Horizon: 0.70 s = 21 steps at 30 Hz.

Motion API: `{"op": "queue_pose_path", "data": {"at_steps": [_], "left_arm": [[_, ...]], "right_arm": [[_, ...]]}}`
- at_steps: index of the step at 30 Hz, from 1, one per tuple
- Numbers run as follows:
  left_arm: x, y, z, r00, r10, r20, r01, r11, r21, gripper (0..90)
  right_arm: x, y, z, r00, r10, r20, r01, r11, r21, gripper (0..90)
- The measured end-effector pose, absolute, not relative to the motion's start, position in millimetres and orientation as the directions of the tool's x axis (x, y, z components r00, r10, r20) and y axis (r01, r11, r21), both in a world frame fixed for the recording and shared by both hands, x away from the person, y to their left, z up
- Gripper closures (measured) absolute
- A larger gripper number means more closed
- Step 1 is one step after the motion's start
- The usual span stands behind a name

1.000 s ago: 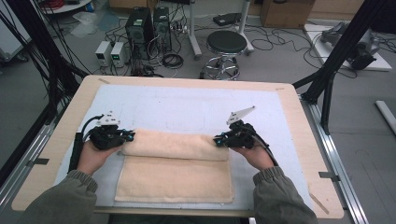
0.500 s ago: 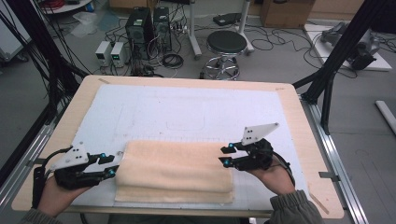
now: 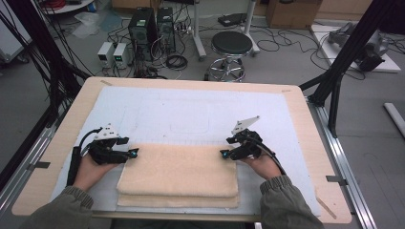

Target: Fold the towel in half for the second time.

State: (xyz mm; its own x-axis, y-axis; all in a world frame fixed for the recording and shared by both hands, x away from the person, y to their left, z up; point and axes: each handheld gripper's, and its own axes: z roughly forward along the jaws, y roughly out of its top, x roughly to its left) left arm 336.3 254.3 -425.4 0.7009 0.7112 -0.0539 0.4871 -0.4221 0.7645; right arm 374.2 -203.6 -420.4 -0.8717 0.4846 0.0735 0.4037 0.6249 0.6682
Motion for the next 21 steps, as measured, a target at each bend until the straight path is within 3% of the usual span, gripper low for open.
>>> {"op": "queue_pose_path", "data": {"at_steps": [3,5,7,9,15,21], "left_arm": [[343,252,-432,0.713,0.692,-0.112,0.533,-0.431,0.728,38.8],[342,251,-432,0.725,0.679,-0.118,0.527,-0.436,0.73,49.8],[339,250,-430,0.74,0.665,-0.097,0.504,-0.454,0.735,67.3],[338,248,-427,0.742,0.667,-0.066,0.487,-0.468,0.738,76.2],[351,242,-409,0.673,0.739,-0.003,0.449,-0.406,0.796,79.4],[392,230,-384,0.598,0.802,0.006,0.443,-0.337,0.831,79.5]], "right_arm": [[380,-204,-429,-0.87,0.474,0.132,0.435,0.615,0.658,41.8],[380,-204,-431,-0.88,0.445,0.168,0.435,0.609,0.663,54.9],[377,-203,-429,-0.885,0.426,0.186,0.434,0.613,0.66,70.1],[375,-202,-425,-0.897,0.409,0.167,0.408,0.626,0.665,76.2],[379,-206,-409,-0.88,0.466,0.085,0.381,0.59,0.711,78.9],[412,-208,-381,-0.834,0.552,0.0,0.364,0.55,0.752,78.8]]}}
